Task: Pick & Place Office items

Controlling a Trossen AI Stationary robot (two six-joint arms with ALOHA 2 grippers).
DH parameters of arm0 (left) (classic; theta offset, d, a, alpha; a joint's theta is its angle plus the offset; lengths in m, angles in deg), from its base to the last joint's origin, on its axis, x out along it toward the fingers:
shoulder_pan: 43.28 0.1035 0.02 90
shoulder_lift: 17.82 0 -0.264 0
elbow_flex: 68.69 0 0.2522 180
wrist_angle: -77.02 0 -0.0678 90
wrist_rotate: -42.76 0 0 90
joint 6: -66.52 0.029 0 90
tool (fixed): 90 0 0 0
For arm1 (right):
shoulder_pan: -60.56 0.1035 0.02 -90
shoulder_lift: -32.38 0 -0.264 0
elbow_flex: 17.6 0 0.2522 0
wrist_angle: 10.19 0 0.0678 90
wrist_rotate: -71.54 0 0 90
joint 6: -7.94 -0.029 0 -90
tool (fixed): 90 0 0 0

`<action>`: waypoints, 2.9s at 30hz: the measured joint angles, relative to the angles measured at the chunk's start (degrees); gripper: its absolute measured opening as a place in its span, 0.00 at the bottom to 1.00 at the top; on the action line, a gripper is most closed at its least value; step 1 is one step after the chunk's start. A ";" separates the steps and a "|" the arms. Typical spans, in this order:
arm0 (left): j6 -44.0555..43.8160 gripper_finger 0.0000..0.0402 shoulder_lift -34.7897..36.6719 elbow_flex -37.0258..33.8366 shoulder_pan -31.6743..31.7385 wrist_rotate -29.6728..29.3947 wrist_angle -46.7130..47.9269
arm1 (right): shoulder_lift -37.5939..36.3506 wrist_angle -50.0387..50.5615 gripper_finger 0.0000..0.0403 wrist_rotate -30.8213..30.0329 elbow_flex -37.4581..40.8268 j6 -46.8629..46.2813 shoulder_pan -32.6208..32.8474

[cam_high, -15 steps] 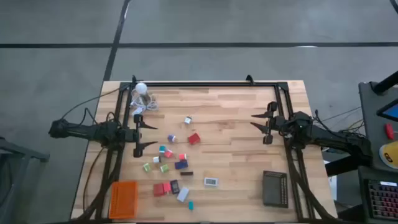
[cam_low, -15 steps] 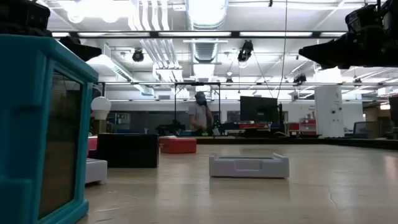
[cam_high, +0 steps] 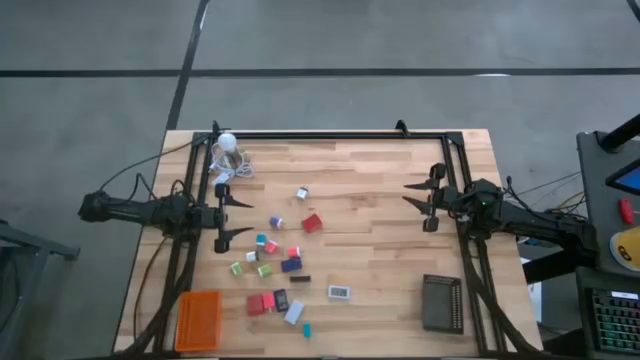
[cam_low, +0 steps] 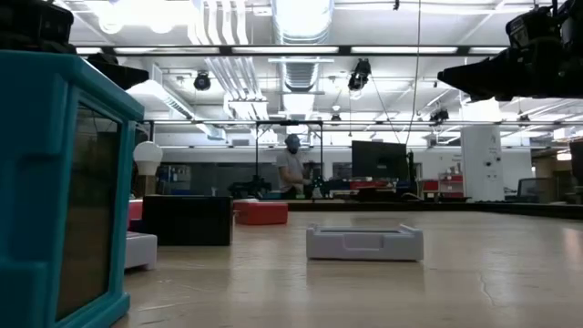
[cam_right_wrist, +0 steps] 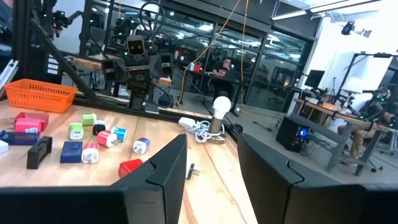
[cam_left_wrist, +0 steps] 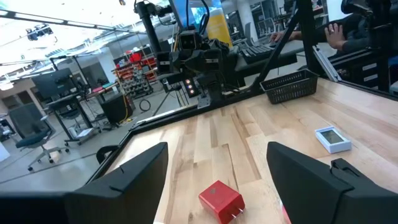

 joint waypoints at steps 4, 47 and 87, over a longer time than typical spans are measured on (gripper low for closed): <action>0.00 0.69 0.01 -0.01 0.00 0.01 0.00 | 0.00 0.00 0.35 -0.02 0.00 0.26 0.00; -0.01 0.69 0.01 -0.01 0.00 0.02 -0.01 | 5.24 -5.44 0.35 -0.07 0.00 -0.03 0.04; -0.01 0.69 -0.01 -0.01 0.00 0.00 0.01 | 7.21 -4.87 0.35 -0.07 0.00 -1.12 0.02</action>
